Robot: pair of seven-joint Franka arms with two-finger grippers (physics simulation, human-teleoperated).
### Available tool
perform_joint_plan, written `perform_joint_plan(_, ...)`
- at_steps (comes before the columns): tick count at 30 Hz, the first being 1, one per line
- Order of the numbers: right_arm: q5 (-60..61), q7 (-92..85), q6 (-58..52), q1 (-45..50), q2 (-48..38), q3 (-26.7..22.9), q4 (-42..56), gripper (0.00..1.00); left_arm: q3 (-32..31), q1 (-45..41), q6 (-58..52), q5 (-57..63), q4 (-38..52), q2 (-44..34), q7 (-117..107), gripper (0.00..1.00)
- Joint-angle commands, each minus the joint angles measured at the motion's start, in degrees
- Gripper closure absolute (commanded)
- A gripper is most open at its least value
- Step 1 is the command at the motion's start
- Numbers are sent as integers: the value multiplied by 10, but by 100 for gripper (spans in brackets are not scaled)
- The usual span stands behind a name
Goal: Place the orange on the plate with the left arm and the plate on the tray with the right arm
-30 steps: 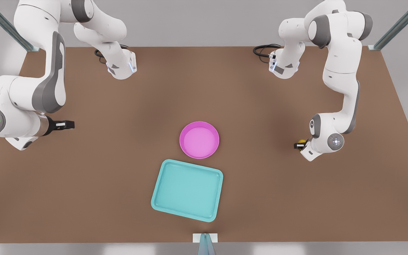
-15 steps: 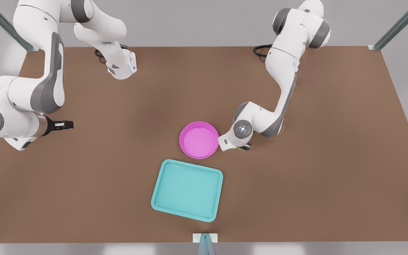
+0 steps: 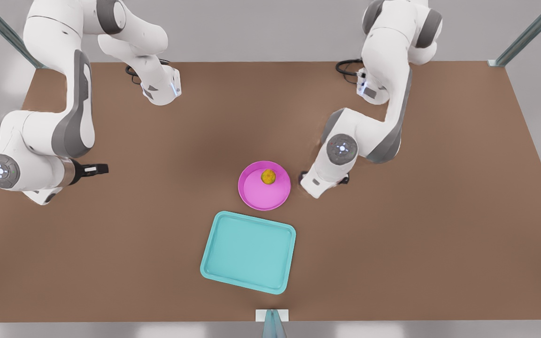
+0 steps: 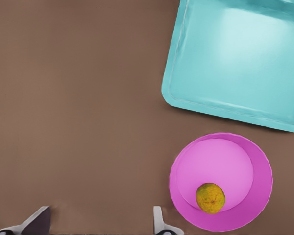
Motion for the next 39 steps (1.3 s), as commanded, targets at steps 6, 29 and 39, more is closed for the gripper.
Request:
perform_joint_plan(6, 245, 210, 494, 250, 35, 5, -242, 0, -233, 334, -177, 102, -7, -123, 170, 0)
perform_joint_plan(29, 446, 202, 722, 311, 144, 65, -306, 0, -246, 359, -158, 106, -27, -159, 172, 0)
perform_joint_plan(39, 446, 199, 717, 310, 144, 68, -304, 61, -246, 358, -162, 107, -27, -162, 173, 0)
